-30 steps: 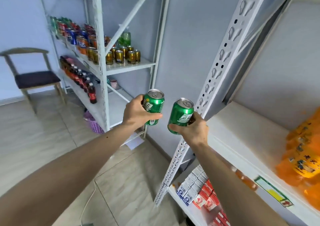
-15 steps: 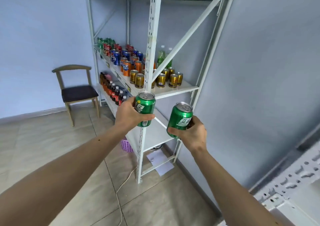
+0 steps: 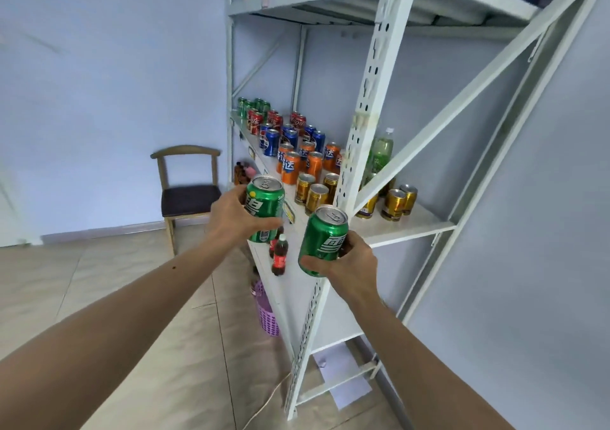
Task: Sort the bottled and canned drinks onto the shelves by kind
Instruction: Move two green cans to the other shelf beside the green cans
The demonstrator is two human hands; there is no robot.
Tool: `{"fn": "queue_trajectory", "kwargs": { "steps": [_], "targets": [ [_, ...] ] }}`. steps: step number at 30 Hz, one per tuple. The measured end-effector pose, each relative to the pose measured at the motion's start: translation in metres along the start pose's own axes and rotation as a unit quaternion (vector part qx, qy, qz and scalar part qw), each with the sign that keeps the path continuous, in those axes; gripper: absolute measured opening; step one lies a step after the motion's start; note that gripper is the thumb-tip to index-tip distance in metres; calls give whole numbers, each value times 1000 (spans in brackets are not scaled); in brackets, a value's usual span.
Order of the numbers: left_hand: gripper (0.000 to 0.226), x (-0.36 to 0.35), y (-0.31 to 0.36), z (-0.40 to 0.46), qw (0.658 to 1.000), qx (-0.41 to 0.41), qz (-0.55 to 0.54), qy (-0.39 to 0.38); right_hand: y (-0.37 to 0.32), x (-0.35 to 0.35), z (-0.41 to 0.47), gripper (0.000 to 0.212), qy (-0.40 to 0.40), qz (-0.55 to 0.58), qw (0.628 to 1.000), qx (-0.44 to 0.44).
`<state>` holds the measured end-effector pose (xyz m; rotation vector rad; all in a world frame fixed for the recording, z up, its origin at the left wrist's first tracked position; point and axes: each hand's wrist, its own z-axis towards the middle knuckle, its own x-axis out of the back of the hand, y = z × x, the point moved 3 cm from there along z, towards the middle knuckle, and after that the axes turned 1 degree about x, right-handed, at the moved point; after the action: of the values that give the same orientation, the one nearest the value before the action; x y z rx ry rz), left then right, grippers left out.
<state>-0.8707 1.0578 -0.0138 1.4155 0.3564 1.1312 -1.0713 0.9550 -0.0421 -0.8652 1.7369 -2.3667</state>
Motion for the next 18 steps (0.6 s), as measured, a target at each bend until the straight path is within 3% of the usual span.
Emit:
{"fn": "queue_trajectory", "kwargs": {
  "steps": [8,14,18],
  "targets": [
    [86,15,-30,114,999,18,-4,37,-22,-78,94,79,-20,13,999,45],
    [81,23,-67,222,1000,-8,-15,15,-39,-145,184,65,-5,8,999,42],
    [82,39,-85,306,999,-33,-10,-19,-63,-196,251,72,21,2,999,29]
  ]
}}
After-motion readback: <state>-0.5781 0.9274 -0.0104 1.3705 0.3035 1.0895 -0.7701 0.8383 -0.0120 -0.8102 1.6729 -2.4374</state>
